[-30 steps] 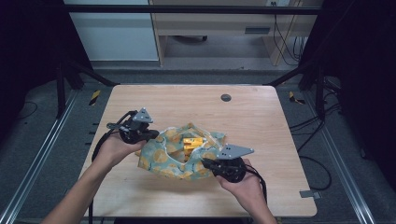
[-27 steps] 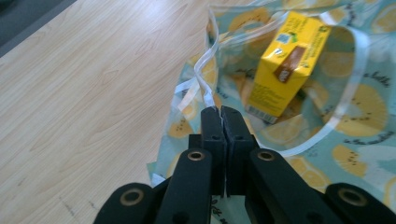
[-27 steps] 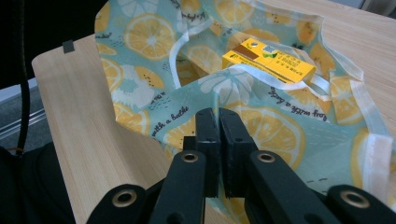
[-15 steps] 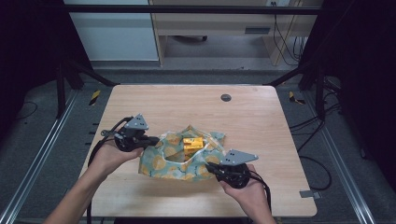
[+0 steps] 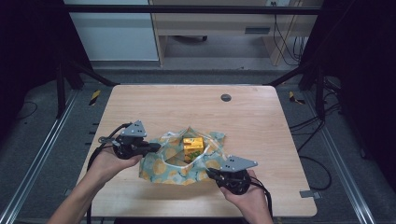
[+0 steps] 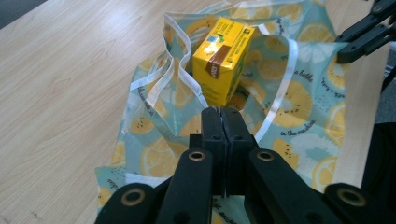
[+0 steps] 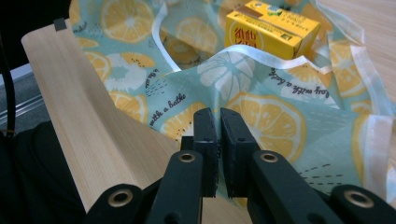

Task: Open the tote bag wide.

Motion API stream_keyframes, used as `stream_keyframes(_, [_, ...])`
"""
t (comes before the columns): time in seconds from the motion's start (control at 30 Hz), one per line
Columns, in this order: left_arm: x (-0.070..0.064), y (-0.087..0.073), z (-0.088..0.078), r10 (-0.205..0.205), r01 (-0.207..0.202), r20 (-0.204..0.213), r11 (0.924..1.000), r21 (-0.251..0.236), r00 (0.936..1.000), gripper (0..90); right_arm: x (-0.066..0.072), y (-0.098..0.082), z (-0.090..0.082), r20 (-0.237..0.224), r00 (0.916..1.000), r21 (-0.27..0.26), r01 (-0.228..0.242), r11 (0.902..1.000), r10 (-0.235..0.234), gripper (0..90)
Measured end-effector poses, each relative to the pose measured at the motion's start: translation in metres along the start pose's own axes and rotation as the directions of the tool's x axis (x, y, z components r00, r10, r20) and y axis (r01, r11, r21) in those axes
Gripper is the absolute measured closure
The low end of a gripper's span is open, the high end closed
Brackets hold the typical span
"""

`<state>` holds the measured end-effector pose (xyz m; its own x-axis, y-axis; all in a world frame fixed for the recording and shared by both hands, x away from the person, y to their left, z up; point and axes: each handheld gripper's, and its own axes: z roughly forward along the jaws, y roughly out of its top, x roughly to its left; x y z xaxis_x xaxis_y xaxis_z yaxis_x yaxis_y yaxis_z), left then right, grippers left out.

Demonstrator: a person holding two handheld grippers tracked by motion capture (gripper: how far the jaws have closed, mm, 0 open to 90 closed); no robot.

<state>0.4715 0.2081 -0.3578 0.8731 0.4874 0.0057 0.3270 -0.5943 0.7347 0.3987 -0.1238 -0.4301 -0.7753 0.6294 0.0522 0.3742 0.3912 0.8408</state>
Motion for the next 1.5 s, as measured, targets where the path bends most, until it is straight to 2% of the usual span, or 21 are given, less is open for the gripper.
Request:
stream_keyframes(0.1, [-0.002, 0.000, -0.004, 0.006, -0.006, 0.005, 1.0000, -0.008, 1.0000, 89.7, 0.000, -0.003, 0.001, 0.003, 1.0000, 0.016, -0.002, 0.9999, 0.002, 82.7])
stream_keyframes(0.3, [-0.006, -0.002, -0.009, 0.011, -0.010, 0.029, 0.9997, -0.021, 0.9995, 89.7, -0.001, -0.001, 0.000, 0.001, 1.0000, 0.015, -0.005, 0.9999, 0.005, 80.0])
stream_keyframes(0.57, [-0.010, -0.005, -0.009, 0.019, -0.019, 0.039, 0.9996, -0.019, 0.9991, 89.7, -0.008, 0.017, -0.009, 0.022, 0.9997, -0.008, -0.005, 1.0000, 0.005, 64.1])
stream_keyframes(0.7, [-0.010, -0.005, -0.009, 0.021, -0.021, 0.041, 0.9997, -0.016, 0.9989, 89.7, -0.019, 0.026, -0.010, 0.055, 0.9985, -0.008, -0.005, 1.0000, 0.006, 60.6])
stream_keyframes(0.83, [-0.010, -0.005, -0.008, 0.025, -0.025, 0.040, 0.9996, -0.010, 0.9989, 89.7, -0.036, 0.034, -0.010, 0.095, 0.9952, -0.035, -0.020, 0.9992, 0.023, 60.9])
stream_keyframes(0.9, [-0.009, -0.005, -0.008, 0.023, -0.023, 0.040, 0.9997, -0.009, 0.9989, 89.7, -0.045, 0.036, -0.006, 0.112, 0.9933, -0.030, -0.024, 0.9993, 0.027, 60.9])
stream_keyframes(1.1, [-0.008, -0.006, -0.008, 0.021, -0.021, 0.041, 0.9998, -0.004, 0.9989, 89.7, -0.067, 0.036, 0.018, 0.151, 0.9874, 0.043, -0.056, 0.9975, 0.049, 55.0])
stream_keyframes(1.13, [-0.008, -0.006, -0.008, 0.020, -0.020, 0.040, 0.9998, -0.003, 0.9990, 89.7, -0.072, 0.035, 0.026, 0.156, 0.9861, 0.065, -0.067, 0.9957, 0.056, 53.5])
stream_keyframes(1.17, [-0.008, -0.007, -0.007, 0.020, -0.020, 0.039, 0.9998, -0.002, 0.9990, 89.7, -0.072, 0.035, 0.026, 0.156, 0.9861, 0.065, -0.067, 0.9957, 0.056, 53.5])
stream_keyframes(1.27, [-0.008, -0.007, -0.007, 0.022, -0.022, 0.039, 0.9997, 0.001, 0.9990, 89.7, -0.078, 0.035, 0.033, 0.150, 0.9852, 0.080, -0.096, 0.9922, 0.083, 57.7])
stream_keyframes(1.43, [-0.008, -0.009, -0.007, 0.023, -0.024, 0.043, 0.9997, 0.007, 0.9988, 89.7, -0.075, 0.037, 0.034, 0.108, 0.9915, 0.081, -0.082, 0.9933, 0.073, 85.4])
stream_keyframes(1.5, [-0.007, -0.009, -0.007, 0.025, -0.026, 0.042, 0.9995, 0.016, 0.9988, 89.7, -0.074, 0.039, 0.031, 0.105, 0.9924, 0.066, -0.071, 0.9953, 0.064, 89.3])
